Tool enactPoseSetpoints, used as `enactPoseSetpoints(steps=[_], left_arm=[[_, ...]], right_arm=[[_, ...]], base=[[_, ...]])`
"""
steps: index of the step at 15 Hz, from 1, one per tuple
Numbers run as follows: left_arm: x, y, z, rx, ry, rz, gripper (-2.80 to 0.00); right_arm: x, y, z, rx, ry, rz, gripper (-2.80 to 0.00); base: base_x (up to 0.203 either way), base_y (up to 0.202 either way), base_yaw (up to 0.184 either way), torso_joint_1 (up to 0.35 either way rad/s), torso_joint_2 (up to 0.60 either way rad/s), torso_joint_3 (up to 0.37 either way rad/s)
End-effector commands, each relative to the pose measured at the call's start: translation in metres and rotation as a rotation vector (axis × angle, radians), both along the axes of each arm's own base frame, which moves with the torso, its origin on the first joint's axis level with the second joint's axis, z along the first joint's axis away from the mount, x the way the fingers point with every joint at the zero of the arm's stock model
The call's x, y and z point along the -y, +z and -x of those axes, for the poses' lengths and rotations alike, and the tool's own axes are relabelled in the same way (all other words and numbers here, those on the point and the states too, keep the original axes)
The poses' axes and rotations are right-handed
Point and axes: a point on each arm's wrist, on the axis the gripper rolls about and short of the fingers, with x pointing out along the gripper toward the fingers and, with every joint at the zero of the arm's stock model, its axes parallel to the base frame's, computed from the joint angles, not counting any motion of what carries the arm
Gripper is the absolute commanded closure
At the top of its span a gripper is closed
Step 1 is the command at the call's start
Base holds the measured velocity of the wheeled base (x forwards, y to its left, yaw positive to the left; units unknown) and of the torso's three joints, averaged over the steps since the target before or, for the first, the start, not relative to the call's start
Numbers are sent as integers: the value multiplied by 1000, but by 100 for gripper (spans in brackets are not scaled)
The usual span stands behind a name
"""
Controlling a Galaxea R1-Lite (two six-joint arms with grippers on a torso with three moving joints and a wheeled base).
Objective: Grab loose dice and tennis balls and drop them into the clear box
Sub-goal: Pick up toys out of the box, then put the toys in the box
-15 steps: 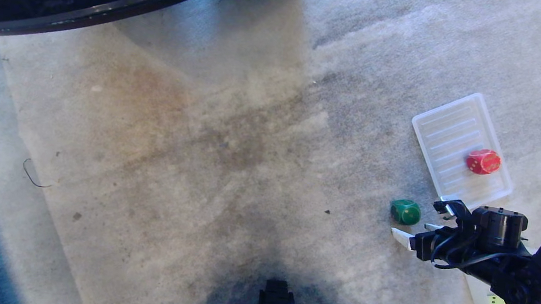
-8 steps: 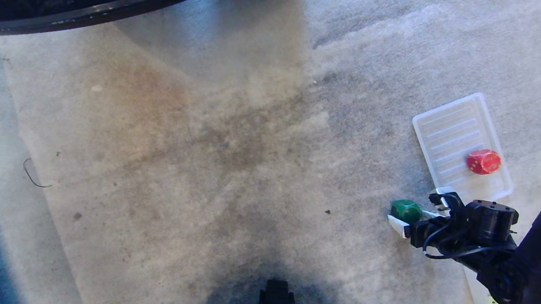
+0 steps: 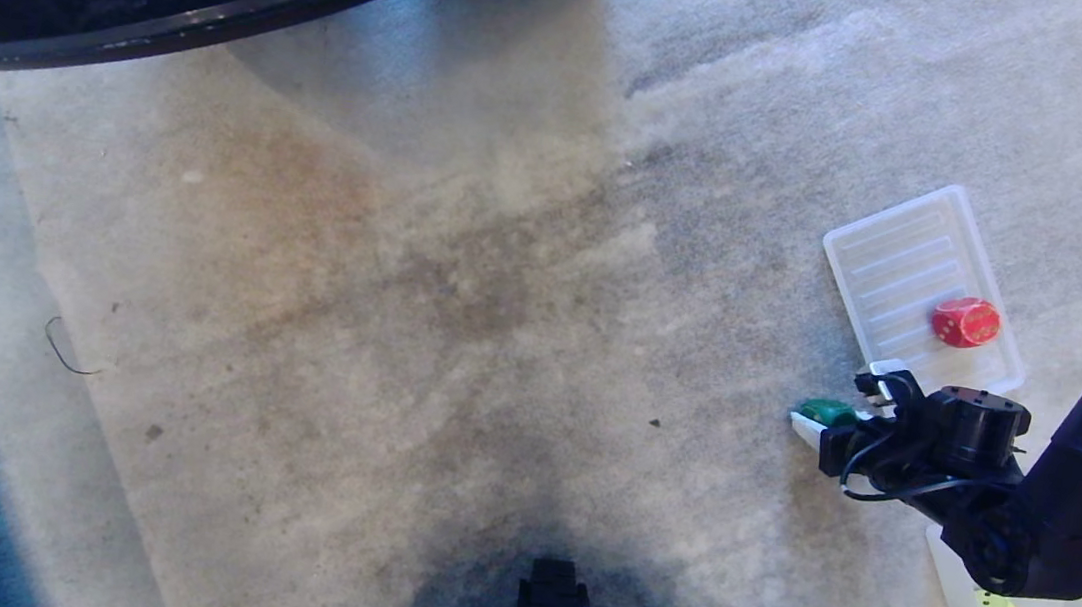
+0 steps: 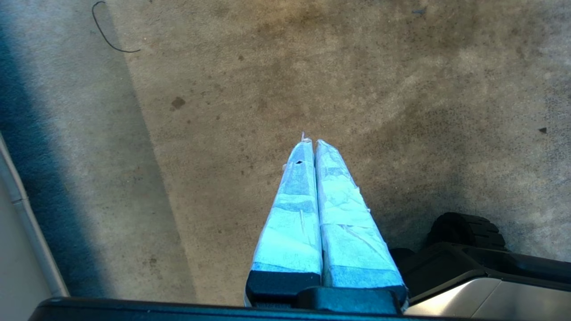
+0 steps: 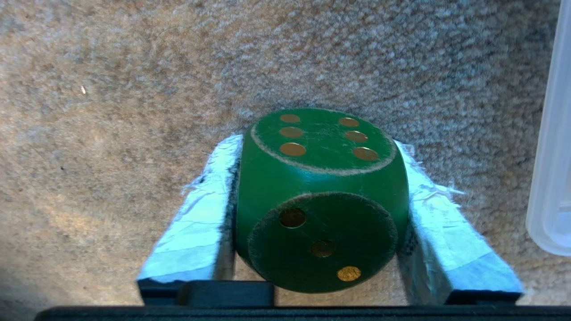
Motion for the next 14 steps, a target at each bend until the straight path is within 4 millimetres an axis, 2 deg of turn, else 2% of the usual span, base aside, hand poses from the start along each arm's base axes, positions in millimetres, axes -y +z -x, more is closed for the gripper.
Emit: enactPoseSetpoints(steps=[1,3,7,9,11,14], left_arm=[[0,0,0,0,1,1,0],[0,0,0,0,1,1,0],[0,0,0,0,1,1,0],[0,0,0,0,1,1,0],[0,0,0,0,1,1,0],[0,0,0,0,1,1,0]], right_arm=[[-1,2,1,10,10,8,0],[0,10,8,14,7,5,0],[17,68,45,41,-47,-9,0],[34,94,77,37,-114,-11,0],[44,117,122,25,-182,-13,0],[40,130,195,15,-251,-16,0]], base=[[0,0,0,0,0,0],[0,0,0,0,0,0],[0,0,0,0,0,0],[0,0,0,0,0,0],[0,0,0,0,0,0],[0,0,0,0,0,0]])
